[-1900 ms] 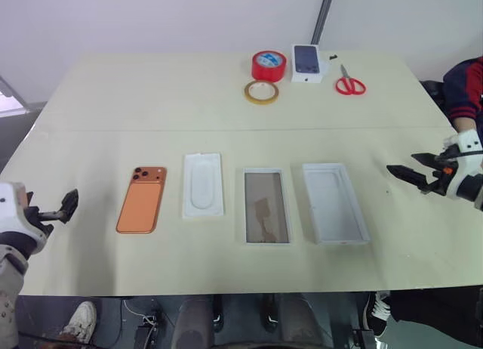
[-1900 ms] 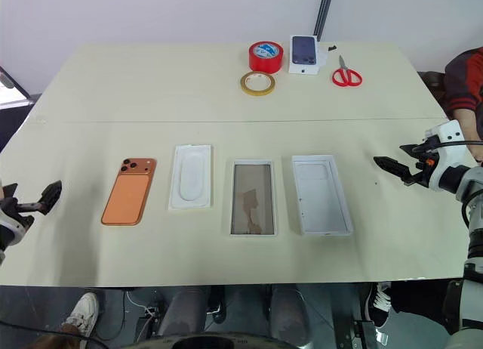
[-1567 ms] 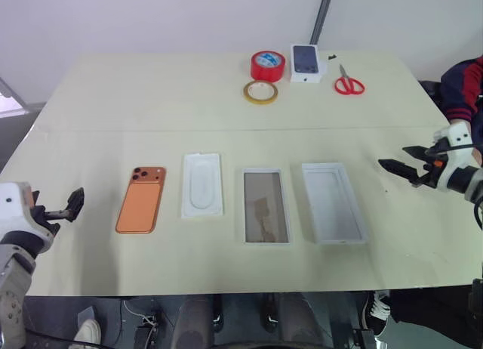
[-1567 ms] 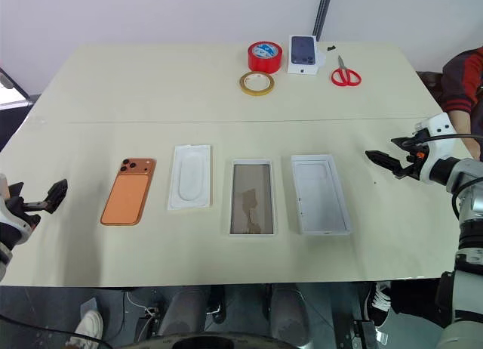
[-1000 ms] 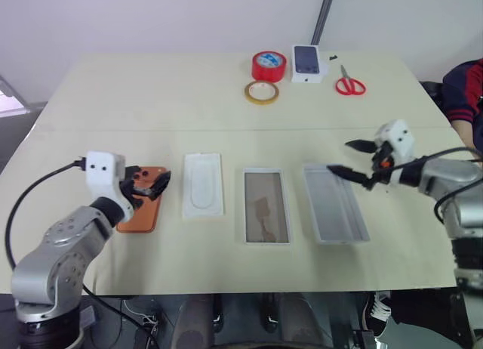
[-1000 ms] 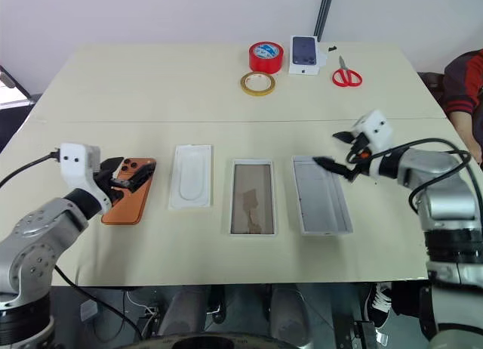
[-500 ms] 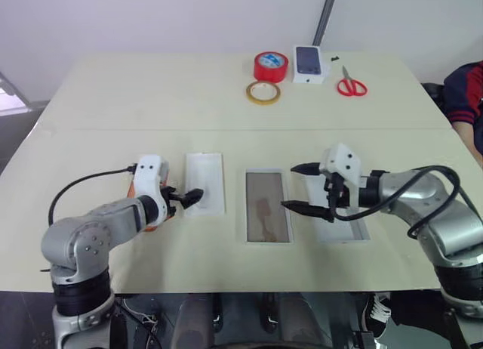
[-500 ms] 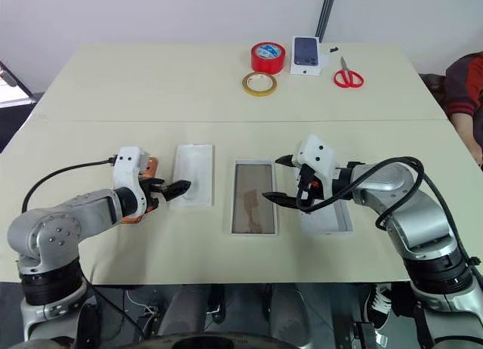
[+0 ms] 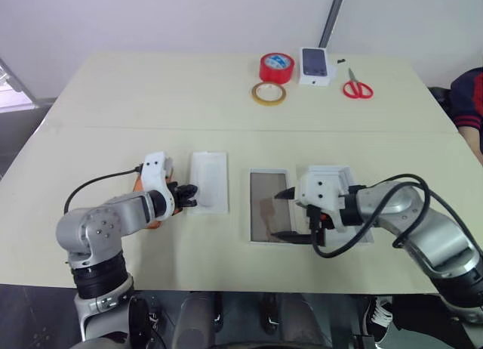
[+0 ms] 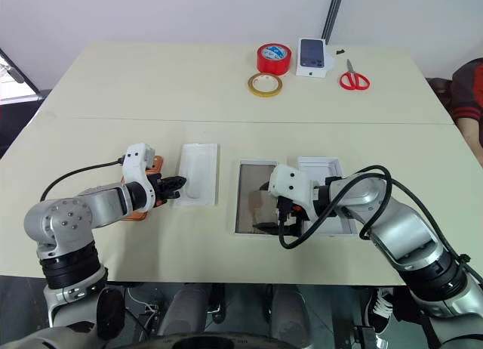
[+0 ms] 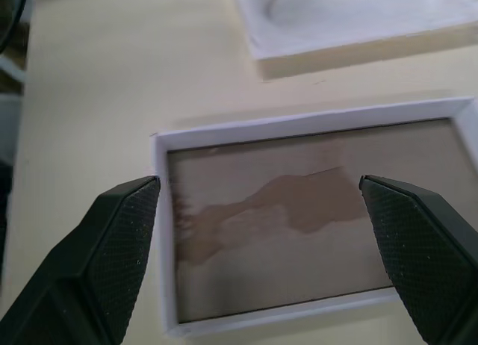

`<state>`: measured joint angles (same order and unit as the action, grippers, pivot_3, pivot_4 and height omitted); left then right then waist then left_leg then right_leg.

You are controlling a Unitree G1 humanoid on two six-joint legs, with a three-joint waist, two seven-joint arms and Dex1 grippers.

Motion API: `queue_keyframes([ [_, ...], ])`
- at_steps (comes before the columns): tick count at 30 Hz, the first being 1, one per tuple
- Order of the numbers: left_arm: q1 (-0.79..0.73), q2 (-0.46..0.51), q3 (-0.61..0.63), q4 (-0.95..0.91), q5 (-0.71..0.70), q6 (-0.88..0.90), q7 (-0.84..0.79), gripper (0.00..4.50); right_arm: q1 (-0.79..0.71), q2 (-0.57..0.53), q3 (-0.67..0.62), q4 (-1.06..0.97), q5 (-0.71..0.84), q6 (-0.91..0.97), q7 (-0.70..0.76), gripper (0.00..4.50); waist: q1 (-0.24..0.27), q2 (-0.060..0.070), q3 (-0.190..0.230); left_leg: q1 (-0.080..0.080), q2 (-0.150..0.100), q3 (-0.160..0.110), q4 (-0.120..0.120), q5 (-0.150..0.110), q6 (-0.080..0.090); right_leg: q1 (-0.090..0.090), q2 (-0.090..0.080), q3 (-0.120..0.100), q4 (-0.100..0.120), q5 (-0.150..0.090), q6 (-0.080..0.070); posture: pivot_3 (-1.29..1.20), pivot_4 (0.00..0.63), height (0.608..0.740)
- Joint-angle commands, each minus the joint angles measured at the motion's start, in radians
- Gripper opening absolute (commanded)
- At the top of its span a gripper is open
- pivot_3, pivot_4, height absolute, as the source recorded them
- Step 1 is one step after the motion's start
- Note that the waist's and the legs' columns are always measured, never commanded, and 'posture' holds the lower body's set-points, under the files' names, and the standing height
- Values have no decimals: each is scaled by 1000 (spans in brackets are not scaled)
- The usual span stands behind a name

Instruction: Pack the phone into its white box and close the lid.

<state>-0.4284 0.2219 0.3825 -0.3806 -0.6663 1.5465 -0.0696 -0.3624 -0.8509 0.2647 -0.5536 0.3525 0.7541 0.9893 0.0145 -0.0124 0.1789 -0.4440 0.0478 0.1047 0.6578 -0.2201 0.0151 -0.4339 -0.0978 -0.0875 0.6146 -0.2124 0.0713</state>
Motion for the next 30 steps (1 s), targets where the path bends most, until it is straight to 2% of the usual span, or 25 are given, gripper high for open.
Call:
queue_keyframes([
  [1, -22, -10, 15, 9, 11, 16, -8, 47, -12, -29, 39, -63, -17, 34, 2, 4500, -1, 0, 0, 0, 0, 0, 0, 0, 0, 0, 0, 0, 0, 0, 0, 0, 150, 736],
  [6, -75, -33, 84, 9, -6, 49, -35, 47, -8, -32, 121, -79, -65, 92, -33, 4500, 0, -1, 0, 0, 0, 0, 0, 0, 0, 0, 0, 0, 0, 0, 0, 0, 150, 736],
  [7, -87, -37, 102, 7, -10, 58, -40, 8, -8, -26, 135, -78, -72, 96, -41, 4240, -1, -1, 0, 0, 0, 0, 0, 0, 0, 0, 0, 0, 0, 0, 0, 0, 150, 736],
  [9, -103, -41, 126, 6, -15, 67, -46, 0, -10, -19, 162, -70, -94, 99, -56, 3623, -1, -1, 0, 0, 0, 0, 0, 0, 0, 0, 0, 0, 0, 0, 0, 0, 150, 736],
  [14, -113, -11, 154, 2, -12, 68, -53, 0, -43, -14, 233, -30, -181, 59, -68, 1191, -3, -1, 0, 0, 0, 0, 0, 0, 0, -1, 0, 0, 0, 0, 0, 0, 150, 736],
  [16, -113, -4, 159, -2, -12, 68, -55, 0, -62, 3, 236, -22, -187, 57, -67, 44, -3, -2, 0, 0, 0, 0, 0, 0, 0, -1, 0, -1, 0, 0, 0, 0, 150, 736],
  [23, -182, -48, 248, 8, -25, 68, -40, 0, -181, 106, 306, 120, -292, -82, -61, 10, -1, -3, 1, -1, 0, -1, 1, 0, 0, 0, 0, -1, 0, 0, 0, 0, 150, 736],
  [30, -219, -65, 256, 14, -31, 68, -21, 0, -263, 237, 334, 265, -350, -115, -70, 10, -4, -4, 2, -1, 0, 0, 2, 0, 0, 0, 1, -1, 1, 0, 1, 0, 150, 736],
])
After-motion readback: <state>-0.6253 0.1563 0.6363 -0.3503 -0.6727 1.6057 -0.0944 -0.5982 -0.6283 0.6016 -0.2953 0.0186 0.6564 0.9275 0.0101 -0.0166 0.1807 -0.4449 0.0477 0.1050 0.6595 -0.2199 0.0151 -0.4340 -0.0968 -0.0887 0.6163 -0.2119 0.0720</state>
